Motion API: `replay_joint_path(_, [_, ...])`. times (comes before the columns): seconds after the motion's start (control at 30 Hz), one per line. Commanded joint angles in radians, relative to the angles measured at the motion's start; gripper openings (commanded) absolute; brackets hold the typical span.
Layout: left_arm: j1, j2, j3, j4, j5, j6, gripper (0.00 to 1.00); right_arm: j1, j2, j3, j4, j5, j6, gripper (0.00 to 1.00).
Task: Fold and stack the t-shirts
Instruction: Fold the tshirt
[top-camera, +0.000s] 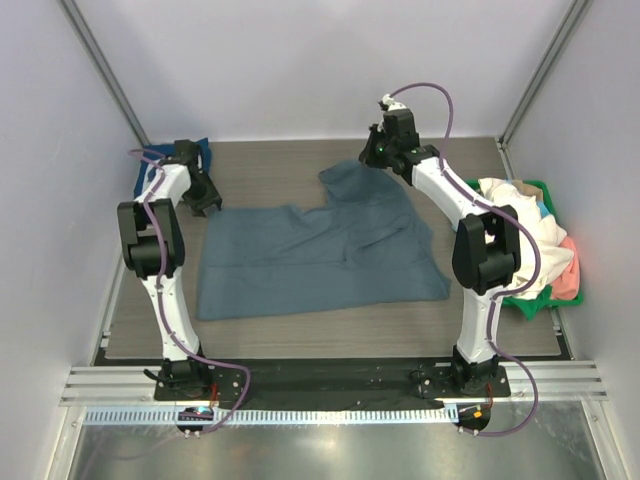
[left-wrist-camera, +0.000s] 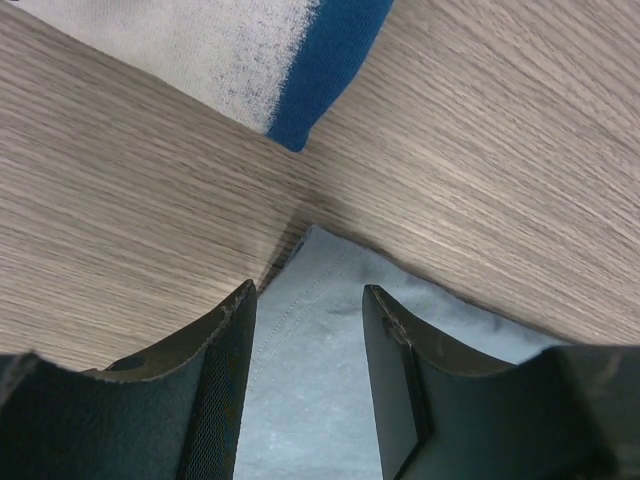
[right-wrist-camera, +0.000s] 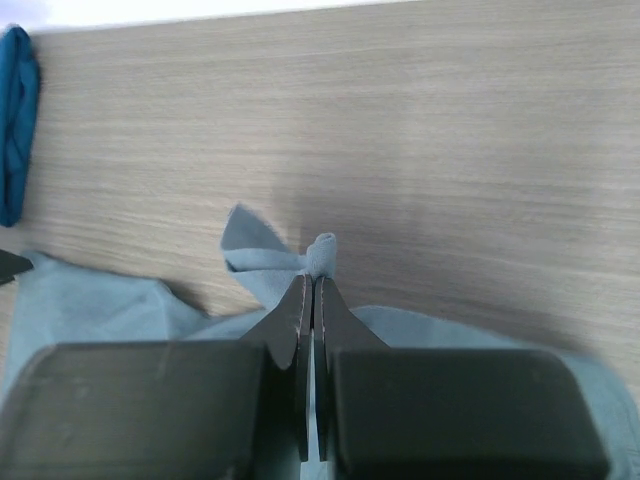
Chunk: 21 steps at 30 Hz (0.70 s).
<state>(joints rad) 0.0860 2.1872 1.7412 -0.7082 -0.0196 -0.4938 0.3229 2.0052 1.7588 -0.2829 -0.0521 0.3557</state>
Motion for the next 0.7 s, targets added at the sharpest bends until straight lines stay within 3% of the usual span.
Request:
replay_joint_path(0.0, [-0.014, 0.009, 0.037, 0.001, -0.037, 0.003, 0.48, 0.002, -0.028, -0.056, 0.036, -0.020, 0.023, 0.01])
replay_joint_path(0.67, [-0.014, 0.063, 0.067, 0.058, -0.008, 0.040, 0.42, 0.002, -0.085, -0.173, 0.067, -0.055, 0.037, 0.01])
